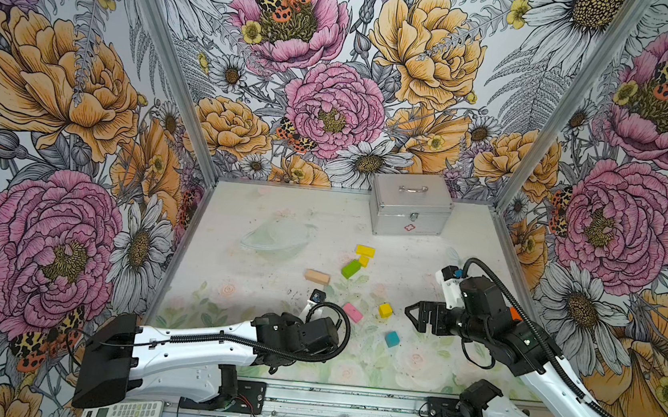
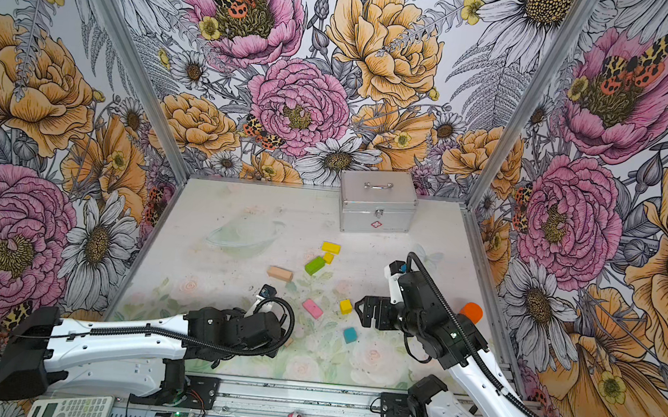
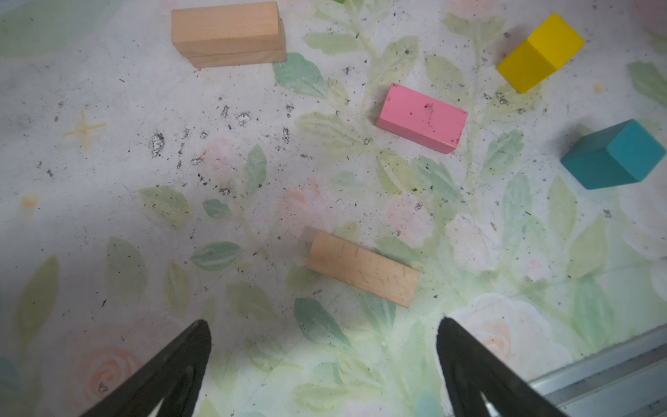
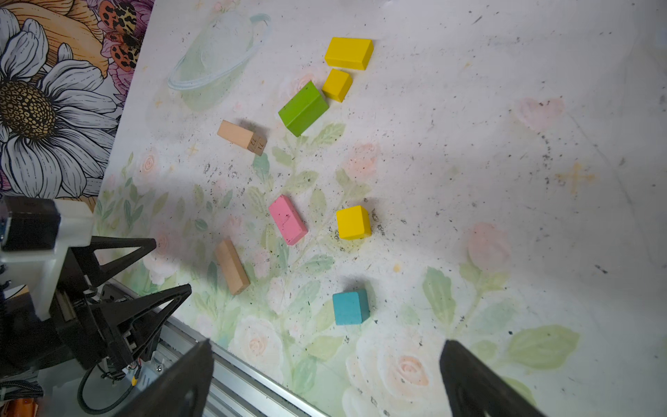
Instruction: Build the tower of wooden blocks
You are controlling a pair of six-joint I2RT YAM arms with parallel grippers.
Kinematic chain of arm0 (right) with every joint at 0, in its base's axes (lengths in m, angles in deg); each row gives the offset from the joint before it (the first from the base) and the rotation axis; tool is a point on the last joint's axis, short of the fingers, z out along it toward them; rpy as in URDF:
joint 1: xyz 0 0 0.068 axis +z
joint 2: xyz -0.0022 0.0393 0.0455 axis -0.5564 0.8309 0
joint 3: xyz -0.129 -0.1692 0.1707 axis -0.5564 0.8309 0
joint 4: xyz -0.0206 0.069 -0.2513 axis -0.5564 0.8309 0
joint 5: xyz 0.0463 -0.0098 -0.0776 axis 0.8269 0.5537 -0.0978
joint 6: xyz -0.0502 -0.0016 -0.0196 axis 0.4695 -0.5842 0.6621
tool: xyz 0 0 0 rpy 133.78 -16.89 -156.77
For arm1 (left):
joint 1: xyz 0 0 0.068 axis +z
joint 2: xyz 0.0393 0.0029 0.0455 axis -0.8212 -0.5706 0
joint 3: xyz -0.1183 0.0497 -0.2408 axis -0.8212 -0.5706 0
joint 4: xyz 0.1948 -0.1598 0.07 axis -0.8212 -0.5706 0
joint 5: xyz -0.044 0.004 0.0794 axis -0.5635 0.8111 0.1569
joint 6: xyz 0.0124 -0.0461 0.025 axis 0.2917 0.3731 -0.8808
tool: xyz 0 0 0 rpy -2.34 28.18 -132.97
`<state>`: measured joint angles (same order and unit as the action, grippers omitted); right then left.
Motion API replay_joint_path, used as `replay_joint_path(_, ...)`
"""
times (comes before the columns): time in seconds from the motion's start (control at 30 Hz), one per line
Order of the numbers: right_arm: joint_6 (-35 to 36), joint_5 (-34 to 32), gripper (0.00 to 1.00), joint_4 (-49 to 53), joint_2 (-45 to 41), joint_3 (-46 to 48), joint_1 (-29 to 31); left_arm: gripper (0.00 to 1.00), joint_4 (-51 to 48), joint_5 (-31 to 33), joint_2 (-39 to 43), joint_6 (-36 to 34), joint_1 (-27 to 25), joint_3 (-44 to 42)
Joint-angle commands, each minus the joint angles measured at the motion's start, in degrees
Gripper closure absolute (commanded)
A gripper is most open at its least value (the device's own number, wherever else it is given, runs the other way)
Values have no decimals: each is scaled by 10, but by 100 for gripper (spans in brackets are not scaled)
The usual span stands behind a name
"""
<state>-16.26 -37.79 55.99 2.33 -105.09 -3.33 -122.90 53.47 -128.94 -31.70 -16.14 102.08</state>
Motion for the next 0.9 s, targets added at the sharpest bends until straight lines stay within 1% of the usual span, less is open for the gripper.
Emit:
replay_joint_path(0.0,-13,9,0,5,-1,8,4,1,40,-11,-10,-20,8,-14)
replay_joint_path(0.13,-12,8,0,5,5,-2,3,1,71,-39,-45,-38,15,-13)
replay_joint_path(0.27,-13,7,0,5,17,-13,2,1,73,-71,-104,-63,33,9)
replay_joint_path(0.37,-13,2,0,4,23,-15,1,1,73,-78,-136,-75,44,22)
replay_joint_path(0.87,-12,2,0,2,12,6,-5,1,91,-121,-175,-114,55,47)
